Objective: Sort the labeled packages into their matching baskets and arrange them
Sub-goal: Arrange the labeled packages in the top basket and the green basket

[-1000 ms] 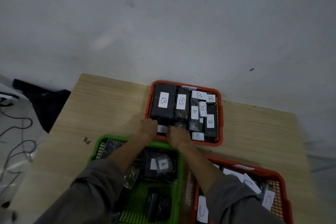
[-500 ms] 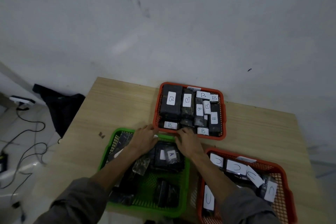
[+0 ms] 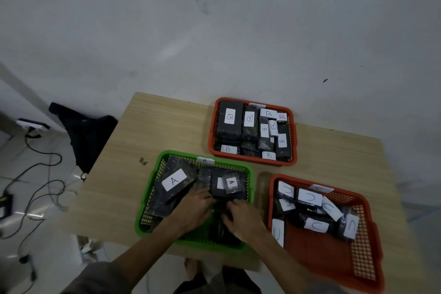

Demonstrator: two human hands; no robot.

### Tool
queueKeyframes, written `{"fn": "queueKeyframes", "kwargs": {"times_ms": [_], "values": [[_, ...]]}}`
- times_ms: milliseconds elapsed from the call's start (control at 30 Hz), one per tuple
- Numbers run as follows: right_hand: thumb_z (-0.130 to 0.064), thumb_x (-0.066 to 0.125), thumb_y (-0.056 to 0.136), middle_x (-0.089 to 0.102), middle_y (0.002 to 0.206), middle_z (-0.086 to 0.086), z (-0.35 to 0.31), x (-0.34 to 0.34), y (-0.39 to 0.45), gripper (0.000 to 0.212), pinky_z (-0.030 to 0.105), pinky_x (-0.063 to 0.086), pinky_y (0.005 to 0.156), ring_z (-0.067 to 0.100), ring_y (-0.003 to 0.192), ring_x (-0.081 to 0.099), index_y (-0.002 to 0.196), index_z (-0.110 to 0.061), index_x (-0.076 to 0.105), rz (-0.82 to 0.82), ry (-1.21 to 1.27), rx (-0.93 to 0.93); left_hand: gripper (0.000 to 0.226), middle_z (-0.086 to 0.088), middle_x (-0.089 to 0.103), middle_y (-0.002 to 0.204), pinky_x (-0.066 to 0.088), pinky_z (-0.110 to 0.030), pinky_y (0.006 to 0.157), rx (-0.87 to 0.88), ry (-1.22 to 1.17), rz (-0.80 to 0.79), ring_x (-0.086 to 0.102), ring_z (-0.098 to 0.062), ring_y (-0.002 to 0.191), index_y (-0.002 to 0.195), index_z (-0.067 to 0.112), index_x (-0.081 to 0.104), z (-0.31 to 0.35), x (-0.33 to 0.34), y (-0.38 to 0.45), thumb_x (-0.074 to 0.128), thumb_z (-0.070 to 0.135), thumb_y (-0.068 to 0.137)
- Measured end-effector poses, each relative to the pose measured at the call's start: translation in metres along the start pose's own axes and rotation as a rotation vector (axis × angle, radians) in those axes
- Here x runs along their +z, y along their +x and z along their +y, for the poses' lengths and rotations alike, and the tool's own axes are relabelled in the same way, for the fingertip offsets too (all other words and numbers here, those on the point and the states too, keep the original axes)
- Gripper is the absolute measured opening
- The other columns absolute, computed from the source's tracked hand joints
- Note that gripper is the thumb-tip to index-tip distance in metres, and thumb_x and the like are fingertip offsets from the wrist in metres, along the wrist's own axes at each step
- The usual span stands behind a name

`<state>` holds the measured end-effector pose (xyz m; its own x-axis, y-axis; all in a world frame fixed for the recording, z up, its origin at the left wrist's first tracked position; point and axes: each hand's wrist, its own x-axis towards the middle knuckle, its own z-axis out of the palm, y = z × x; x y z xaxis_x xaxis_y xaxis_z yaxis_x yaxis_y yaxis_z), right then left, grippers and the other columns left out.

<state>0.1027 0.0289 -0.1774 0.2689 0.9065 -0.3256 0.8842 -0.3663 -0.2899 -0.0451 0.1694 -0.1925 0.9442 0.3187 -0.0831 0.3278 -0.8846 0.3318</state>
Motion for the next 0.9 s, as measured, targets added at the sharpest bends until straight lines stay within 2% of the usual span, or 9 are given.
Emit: {"fn": "queueKeyframes", "kwargs": {"times_ms": [100,167,267,433,533,633,767,833,900], "values": [[-0.073,0.041,0.086,0.063,0.12,0.006,-0.01,0.013,-0.007,0.069,0.042,0.034,0.101,0.027,0.116,0.054,0.121,-0.017,0.059,-0.105,-0.125,0.071,0.037,0.0,0.058,0.136,0.027,-0.037,0.118,0.037,0.046,-0.053,0.039,-0.019,0.14,0.127,0.021,0.062,0.0,0.006,-0.005,0.056,0.028,0.091],[-0.076,0.044,0.084,0.059,0.128,0.007,-0.017,0.021,-0.007,0.076,0.043,0.03,0.104,0.027,0.122,0.049,0.128,-0.015,0.054,-0.12,-0.136,0.112,0.04,-0.001,0.057,0.137,0.027,-0.039,0.118,0.041,0.078,-0.053,0.038,-0.021,0.141,0.127,0.02,0.062,-0.001,0.005,-0.008,0.062,0.024,0.087],[-0.062,0.056,0.087,0.054,0.135,0.007,-0.025,0.026,-0.006,0.066,0.042,0.03,0.106,0.027,0.127,0.044,0.133,-0.015,0.051,-0.126,-0.079,0.154,0.046,-0.002,0.059,0.136,0.031,-0.043,0.116,0.04,0.11,-0.035,0.043,-0.024,0.138,0.127,0.022,0.063,-0.003,0.002,-0.012,0.069,0.022,0.081],[-0.034,0.068,0.086,0.058,0.133,0.004,-0.034,0.02,-0.007,0.052,0.034,0.042,0.097,0.024,0.122,0.054,0.132,-0.02,0.05,-0.062,0.207,0.227,0.042,-0.002,0.05,0.145,0.022,-0.037,0.121,-0.014,0.041,-0.055,0.033,-0.021,0.144,0.133,0.021,0.058,-0.004,-0.001,-0.015,0.058,0.028,0.092],[-0.021,0.072,0.083,0.058,0.128,0.003,-0.033,0.005,-0.003,0.049,0.037,0.052,0.092,0.022,0.113,0.06,0.129,-0.018,0.055,-0.022,0.46,0.28,0.041,0.005,0.056,0.138,0.036,-0.031,0.114,-0.102,-0.075,0.006,0.045,-0.015,0.135,0.131,0.024,0.06,-0.003,-0.007,-0.015,0.055,0.041,0.094],[-0.013,0.074,0.081,0.064,0.116,0.002,-0.028,-0.014,0.001,0.039,0.04,0.057,0.088,0.019,0.102,0.064,0.118,-0.016,0.063,0.002,0.607,0.281,0.045,0.01,0.064,0.118,0.052,-0.029,0.09,-0.254,-0.258,0.077,0.06,-0.008,0.106,0.119,0.027,0.064,0.001,-0.018,-0.01,0.044,0.059,0.094],[-0.01,0.073,0.082,0.059,0.117,-0.007,-0.027,-0.037,0.006,0.043,0.029,0.051,0.096,0.011,0.109,0.059,0.122,-0.021,0.062,0.126,0.604,0.241,0.069,0.004,0.071,0.083,0.055,-0.03,0.065,-0.537,-0.678,0.011,0.068,-0.012,0.071,0.092,0.03,0.066,0.007,-0.04,0.002,0.024,0.083,0.083],[-0.012,0.073,0.085,0.05,0.121,-0.011,-0.029,-0.045,0.008,0.048,0.022,0.044,0.099,0.005,0.112,0.05,0.128,-0.025,0.057,0.183,0.577,0.199,0.072,-0.002,0.075,0.081,0.053,-0.026,0.057,-0.683,-0.966,-0.102,0.073,-0.017,0.068,0.097,0.026,0.067,0.011,-0.049,0.011,0.033,0.086,0.077],[-0.012,0.072,0.087,0.045,0.118,-0.015,-0.031,-0.051,0.01,0.047,0.022,0.042,0.1,0.005,0.112,0.048,0.128,-0.027,0.057,0.198,0.555,0.149,0.074,-0.007,0.077,0.084,0.056,-0.027,0.056,-0.752,-1.176,-0.174,0.075,-0.021,0.074,0.104,0.019,0.067,0.013,-0.054,0.021,0.044,0.083,0.075]]}}
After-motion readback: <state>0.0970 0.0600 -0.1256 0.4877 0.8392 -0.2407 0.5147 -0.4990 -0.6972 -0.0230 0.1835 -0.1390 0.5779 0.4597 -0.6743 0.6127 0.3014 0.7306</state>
